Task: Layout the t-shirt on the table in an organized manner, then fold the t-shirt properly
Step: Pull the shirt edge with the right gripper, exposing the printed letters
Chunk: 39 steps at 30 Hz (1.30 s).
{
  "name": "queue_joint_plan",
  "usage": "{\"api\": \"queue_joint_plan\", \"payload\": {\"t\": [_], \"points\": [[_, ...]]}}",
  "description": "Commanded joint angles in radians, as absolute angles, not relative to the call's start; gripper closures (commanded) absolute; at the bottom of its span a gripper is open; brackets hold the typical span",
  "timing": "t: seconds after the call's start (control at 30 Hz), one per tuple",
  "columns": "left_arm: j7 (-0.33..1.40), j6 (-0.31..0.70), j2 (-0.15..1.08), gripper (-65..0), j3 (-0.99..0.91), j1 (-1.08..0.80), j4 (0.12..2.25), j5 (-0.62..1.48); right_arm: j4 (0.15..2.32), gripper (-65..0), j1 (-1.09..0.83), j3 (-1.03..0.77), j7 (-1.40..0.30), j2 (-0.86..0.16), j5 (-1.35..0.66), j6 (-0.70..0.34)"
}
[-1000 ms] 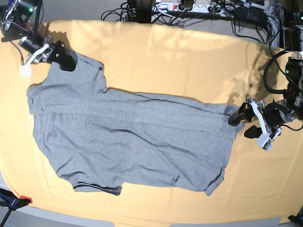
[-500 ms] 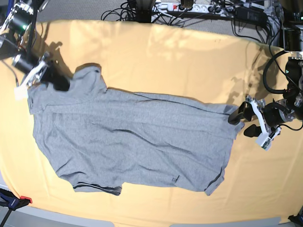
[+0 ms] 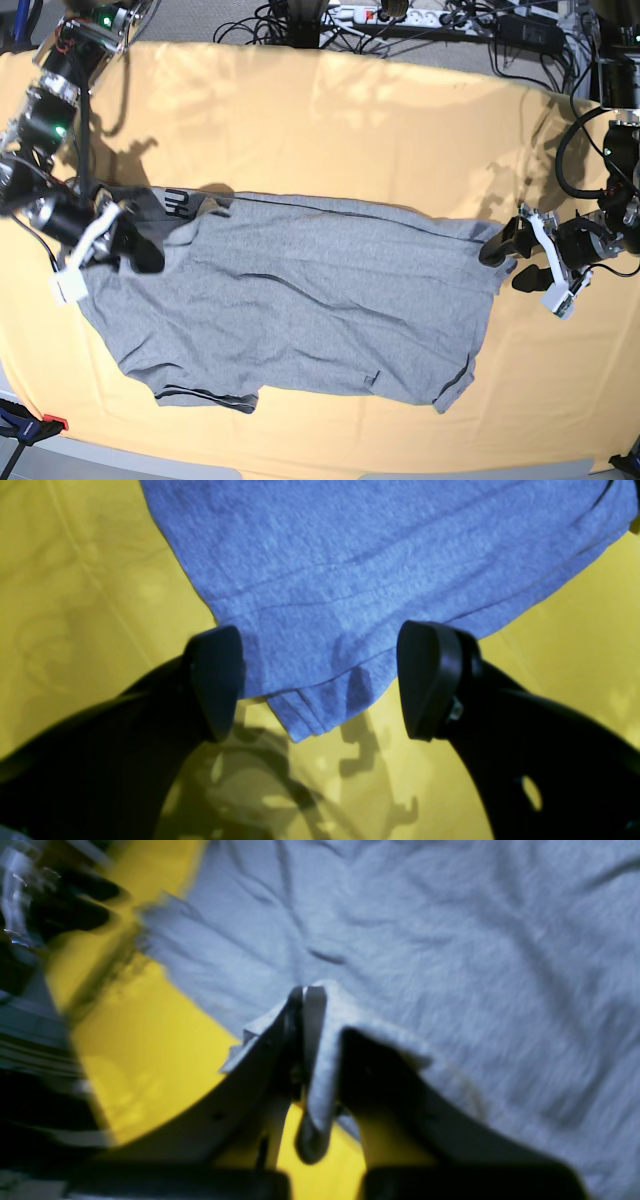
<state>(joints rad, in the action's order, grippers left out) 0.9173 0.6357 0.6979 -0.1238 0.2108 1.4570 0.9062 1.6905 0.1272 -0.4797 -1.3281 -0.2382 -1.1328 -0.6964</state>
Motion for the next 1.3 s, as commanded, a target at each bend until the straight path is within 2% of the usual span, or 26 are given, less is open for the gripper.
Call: {"api": "queue_joint_plan", "payload": {"t": [0.0,0.2,0.43,0.57,0.73,1.03,1.1,1.17,1.27], "points": [[0.899,0.635,0.717,-48.4,-0.135,0.230,1.470,0.925,1.708,0.0,0.159,-0.458,-1.283,-0.255,-1.112,-0.698],[0.899,0.635,0.717,-48.4,-0.135,0.230,1.470,0.925,1.707,0.0,0.200,-0.326,-1.104,-0.255,-0.810,-0.698],[0.899,0.635,0.717,-48.4,-0.135,0.231,1.470,0.925,1.699,0.0,0.200,-0.290,-0.939,-0.250,-0.584,-0.693],[0.899,0.635,0.717,-48.4,-0.135,0.231,1.470,0.925,1.699,0.0,0.200,-0.290,-0.864,-0.250,-0.490,-0.606],[0.898,0.635,0.717,-48.4,-0.135,0.231,1.470,0.926,1.699,0.0,0.200,-0.290,-0.828,-0.249,-0.436,-0.587],[0.898,0.635,0.717,-48.4,-0.135,0.231,1.470,0.926,1.699,0.0,0.200,-0.287,-0.796,-0.245,-0.354,-0.417],[0.897,0.635,0.717,-48.4,-0.135,0.231,1.470,0.926,1.699,-3.7,0.200,-0.287,-0.796,-0.244,-0.355,-0.415],[0.895,0.635,0.717,-48.4,-0.135,0.231,1.470,0.925,1.699,-10.6,0.200,-0.287,-0.789,-0.244,-0.362,-0.414],[0.895,0.635,0.717,-48.4,-0.135,0.231,1.470,0.925,1.699,-28.1,0.202,-0.287,-0.776,-0.245,-0.364,-0.415]]}}
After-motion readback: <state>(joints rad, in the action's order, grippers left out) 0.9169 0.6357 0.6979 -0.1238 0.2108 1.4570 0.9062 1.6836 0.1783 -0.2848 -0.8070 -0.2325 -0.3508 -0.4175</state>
